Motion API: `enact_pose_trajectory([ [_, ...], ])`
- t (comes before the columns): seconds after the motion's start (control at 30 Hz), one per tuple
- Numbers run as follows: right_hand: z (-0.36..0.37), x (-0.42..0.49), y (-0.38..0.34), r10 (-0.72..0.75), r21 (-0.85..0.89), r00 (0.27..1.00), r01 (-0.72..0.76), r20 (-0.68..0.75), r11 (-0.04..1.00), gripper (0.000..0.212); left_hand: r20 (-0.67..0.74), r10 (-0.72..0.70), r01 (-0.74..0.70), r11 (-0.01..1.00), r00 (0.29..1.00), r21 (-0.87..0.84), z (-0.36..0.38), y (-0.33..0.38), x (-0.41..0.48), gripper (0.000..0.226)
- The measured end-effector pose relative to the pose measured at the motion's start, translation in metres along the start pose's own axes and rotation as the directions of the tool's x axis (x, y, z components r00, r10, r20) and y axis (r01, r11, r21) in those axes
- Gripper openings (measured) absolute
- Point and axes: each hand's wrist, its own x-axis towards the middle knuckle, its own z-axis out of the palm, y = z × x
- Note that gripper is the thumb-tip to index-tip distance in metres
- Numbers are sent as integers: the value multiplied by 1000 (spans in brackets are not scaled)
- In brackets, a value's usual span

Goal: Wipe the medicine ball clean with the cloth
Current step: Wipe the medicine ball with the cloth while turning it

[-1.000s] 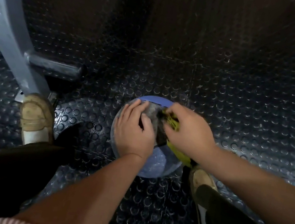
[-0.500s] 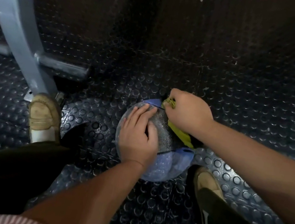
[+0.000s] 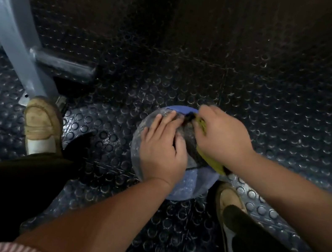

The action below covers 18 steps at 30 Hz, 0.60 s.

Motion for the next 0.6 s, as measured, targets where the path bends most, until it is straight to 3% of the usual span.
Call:
enact_pose_trajectory([
  [0.13,4,40,6,84,-51,982,-77,166,996,12,-4,16,-17,1000,1000,-19,5,6,-10,48],
  [0.33,-6,-28,8,216,52,975,-219,54,974,15,53,-53,56,997,997,-45,12,25,-7,57],
  [0.4,-8,-54,6,259,55,962,-264,86,963,18,102,-51,56,997,993,-45,14,31,-6,61],
  [0.5,-8,-67,10,247,56,958,-257,146,965,21,150,-15,20,999,989,-30,14,30,-6,64],
  [0.6,-11,-46,11,142,73,982,-152,127,986,23,122,-25,25,1000,992,-4,11,23,-6,64],
])
